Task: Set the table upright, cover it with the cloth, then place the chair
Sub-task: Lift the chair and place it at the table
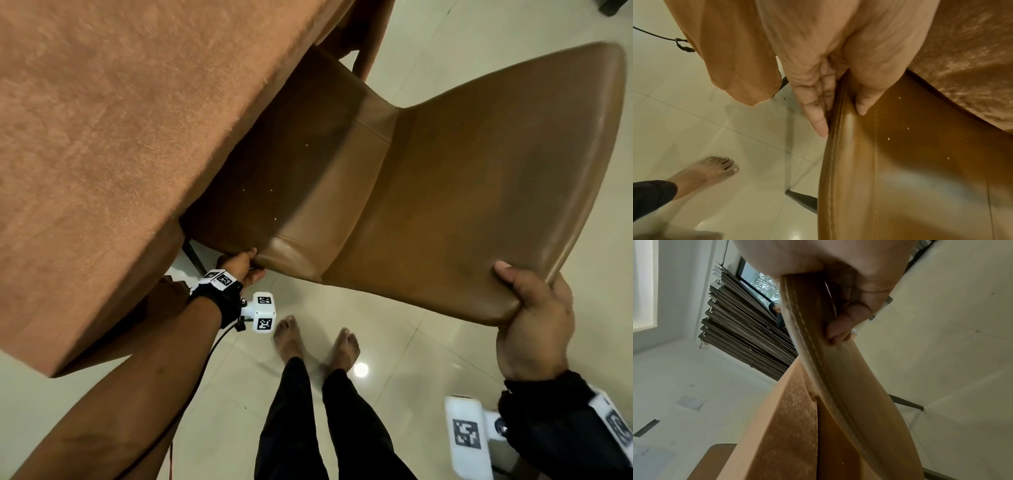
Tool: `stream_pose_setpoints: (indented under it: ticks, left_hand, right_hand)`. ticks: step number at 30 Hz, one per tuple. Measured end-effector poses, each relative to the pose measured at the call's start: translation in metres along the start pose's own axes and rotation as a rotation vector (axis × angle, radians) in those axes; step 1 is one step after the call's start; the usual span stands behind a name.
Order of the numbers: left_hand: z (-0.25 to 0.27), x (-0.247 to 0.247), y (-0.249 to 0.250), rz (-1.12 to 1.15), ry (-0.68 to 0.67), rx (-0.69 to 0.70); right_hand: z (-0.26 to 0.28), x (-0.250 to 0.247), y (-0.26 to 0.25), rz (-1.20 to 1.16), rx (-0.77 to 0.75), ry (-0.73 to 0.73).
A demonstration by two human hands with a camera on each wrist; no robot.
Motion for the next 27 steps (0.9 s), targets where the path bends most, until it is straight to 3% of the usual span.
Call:
stream_pose_setpoints:
  ticks: [4,7,11,13,17,20,24,27]
  left_hand:
    - [0.014,-0.002,-0.004,-0.144,0.008,0.028]
    - [0.041,0.004,-0.007,-0.237,-0.003,0.081]
    - [0.100,0.028,-0.012,-0.441,-0.078,0.291]
    - [0.141,0.044,-0.016,-0.557,-0.158,0.466]
    - [0.233,0.078,-0.027,-0.750,-0.382,0.733]
    - [0.294,0.105,-0.037,-0.909,-0.419,0.928]
    - [0.339,0.144,-0.049,-0.986,-0.268,1.053]
    - [0.354,0.170,-0.055,-1.043,-0.054,1.062]
  right_hand:
    - [-0.004,0.000,0.003,-0.038,0.005,-0.010]
    - [-0.005,0.000,0.004,0.005,0.042,-0.099]
    - [-0.004,-0.003,-0.005,0.172,0.044,-0.216]
    - [-0.008,-0.012,-0.017,0.309,-0.087,-0.262]
    - [-0.035,-0.034,-0.045,0.728,-0.528,-0.470]
    - [-0.065,-0.049,-0.068,0.911,-0.762,-0.661]
    - [-0.114,-0.048,-0.090,1.174,-1.176,-0.954]
    - [-0.141,-0.029,-0.100,1.330,-1.312,-1.078]
Point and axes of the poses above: each hand's wrist, its own z-axis away from the middle knuckle, its own x-axis out of the palm, y = z × x, the point moved 5 cm from there along -z, towards the middle knuckle, and after that the axes turned 2 degrees about -x, right-handed, at the moved point
